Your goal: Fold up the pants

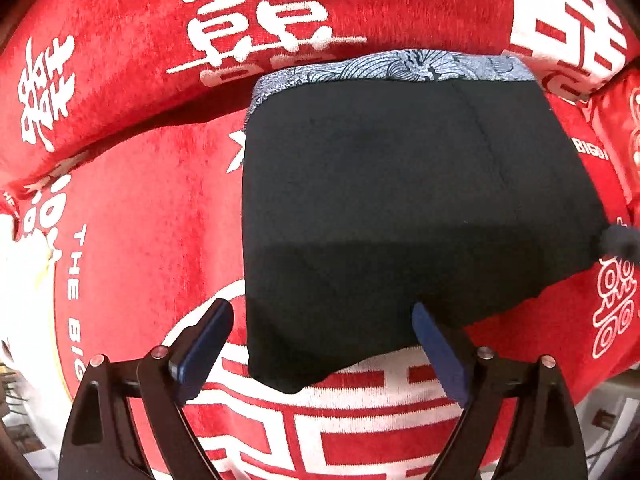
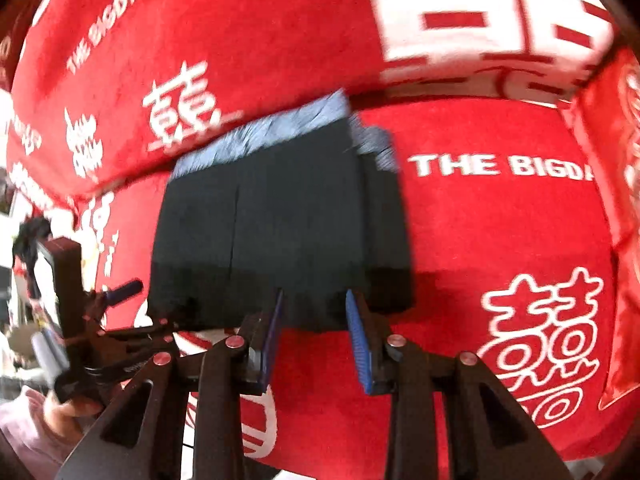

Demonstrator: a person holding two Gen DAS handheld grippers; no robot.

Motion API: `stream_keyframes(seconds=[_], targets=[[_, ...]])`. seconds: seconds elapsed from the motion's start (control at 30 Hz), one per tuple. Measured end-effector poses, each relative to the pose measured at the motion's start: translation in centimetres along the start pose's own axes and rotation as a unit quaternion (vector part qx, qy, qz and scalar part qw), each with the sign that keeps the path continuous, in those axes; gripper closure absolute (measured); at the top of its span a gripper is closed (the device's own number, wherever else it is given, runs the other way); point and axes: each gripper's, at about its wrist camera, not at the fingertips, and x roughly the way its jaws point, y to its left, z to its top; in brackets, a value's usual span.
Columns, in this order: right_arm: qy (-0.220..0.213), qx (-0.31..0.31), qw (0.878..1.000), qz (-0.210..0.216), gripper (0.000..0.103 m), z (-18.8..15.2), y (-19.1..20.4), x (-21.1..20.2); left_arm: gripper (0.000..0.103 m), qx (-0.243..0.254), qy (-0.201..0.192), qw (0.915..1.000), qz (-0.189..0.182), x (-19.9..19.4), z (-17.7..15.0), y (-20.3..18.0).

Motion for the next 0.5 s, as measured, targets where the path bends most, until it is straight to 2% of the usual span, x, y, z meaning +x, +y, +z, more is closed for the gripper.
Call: stream_keyframes(seconds=[0.13, 0.27, 0.4, 0.5], targets=[[0.048, 0.010, 0.998, -0.032, 0.068, -0.6, -0.4, 3.5, 0.011, -0.011, 0.017, 0.9996, -0.019, 0.0, -0.2, 1.3], [0.048, 0.034, 0.998, -0.030, 0.067, -0.8, -0.9, 3.5, 0.011, 0.002, 0.033, 0.9992, -0.024, 0.2, -1.0, 2.0], [0.063, 0.023, 0.996, -0.056, 0.057, -1.2, -0.1, 4.0, 0.011, 0.002, 0.035, 0.9991, -0.024, -0.1, -1.4, 3.0], [0.074, 0.026, 0.994, -0.073, 0.057, -1.8, 0.5, 4.6, 0.011, -0.005, 0.033, 0.9990, -0.031, -0.5, -1.4, 4.0]])
